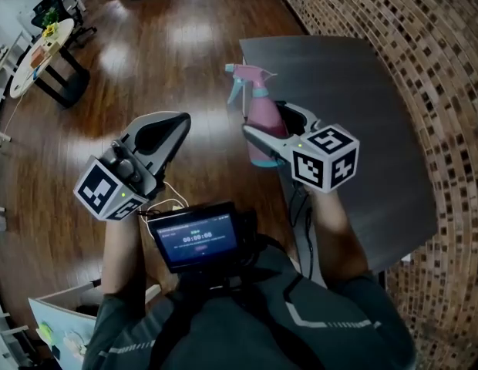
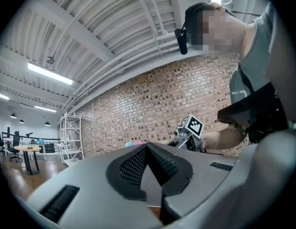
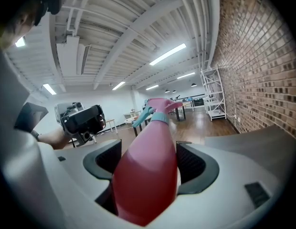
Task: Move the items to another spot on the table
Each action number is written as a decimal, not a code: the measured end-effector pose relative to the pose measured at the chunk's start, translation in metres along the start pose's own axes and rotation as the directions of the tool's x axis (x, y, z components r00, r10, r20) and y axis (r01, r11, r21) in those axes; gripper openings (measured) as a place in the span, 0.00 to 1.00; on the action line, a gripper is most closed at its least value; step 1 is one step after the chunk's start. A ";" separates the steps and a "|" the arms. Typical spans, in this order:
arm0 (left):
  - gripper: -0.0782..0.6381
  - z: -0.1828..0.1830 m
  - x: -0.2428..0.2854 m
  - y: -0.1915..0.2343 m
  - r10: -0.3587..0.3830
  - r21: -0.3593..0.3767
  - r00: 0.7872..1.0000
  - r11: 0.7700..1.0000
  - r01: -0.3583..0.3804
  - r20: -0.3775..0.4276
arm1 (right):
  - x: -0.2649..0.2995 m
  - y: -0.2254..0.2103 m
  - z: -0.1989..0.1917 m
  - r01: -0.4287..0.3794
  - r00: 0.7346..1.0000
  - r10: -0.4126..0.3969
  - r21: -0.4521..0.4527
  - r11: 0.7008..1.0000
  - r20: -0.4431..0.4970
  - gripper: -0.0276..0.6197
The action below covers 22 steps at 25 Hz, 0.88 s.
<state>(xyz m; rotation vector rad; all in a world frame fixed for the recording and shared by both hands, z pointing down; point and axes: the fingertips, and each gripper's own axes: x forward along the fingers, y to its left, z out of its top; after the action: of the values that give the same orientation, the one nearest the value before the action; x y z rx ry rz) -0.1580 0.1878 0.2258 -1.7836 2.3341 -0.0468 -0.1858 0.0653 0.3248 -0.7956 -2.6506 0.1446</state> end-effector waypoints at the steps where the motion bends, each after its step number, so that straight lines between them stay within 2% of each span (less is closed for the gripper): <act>1: 0.10 -0.001 0.005 0.004 -0.008 -0.002 1.000 1.000 0.008 0.003 | 0.003 -0.003 0.002 0.004 1.000 -0.004 0.002 1.000 0.002 0.61; 9: 0.10 0.000 0.047 0.030 -0.106 0.020 0.994 0.994 0.106 0.016 | 0.015 -0.043 0.022 0.075 0.997 -0.075 0.018 0.997 0.030 0.61; 14: 0.10 -0.018 0.076 0.062 -0.177 0.004 0.984 0.984 0.177 0.029 | 0.029 -0.079 0.026 0.147 0.988 -0.149 0.051 0.988 0.035 0.61; 18: 0.10 -0.044 0.091 0.092 -0.237 -0.023 0.968 0.971 0.240 0.086 | 0.048 -0.111 0.011 0.228 0.973 -0.230 0.071 0.971 0.027 0.61; 22: 0.10 -0.065 0.114 0.125 -0.322 -0.026 0.941 0.945 0.326 0.109 | 0.066 -0.149 0.009 0.319 0.946 -0.324 0.104 0.942 0.031 0.61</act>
<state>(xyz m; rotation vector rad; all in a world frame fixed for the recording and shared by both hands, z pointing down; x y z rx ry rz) -0.3167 0.1062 0.2546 -2.1203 1.9640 0.0468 -0.3163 -0.0230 0.3671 -0.3230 -2.7502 0.2068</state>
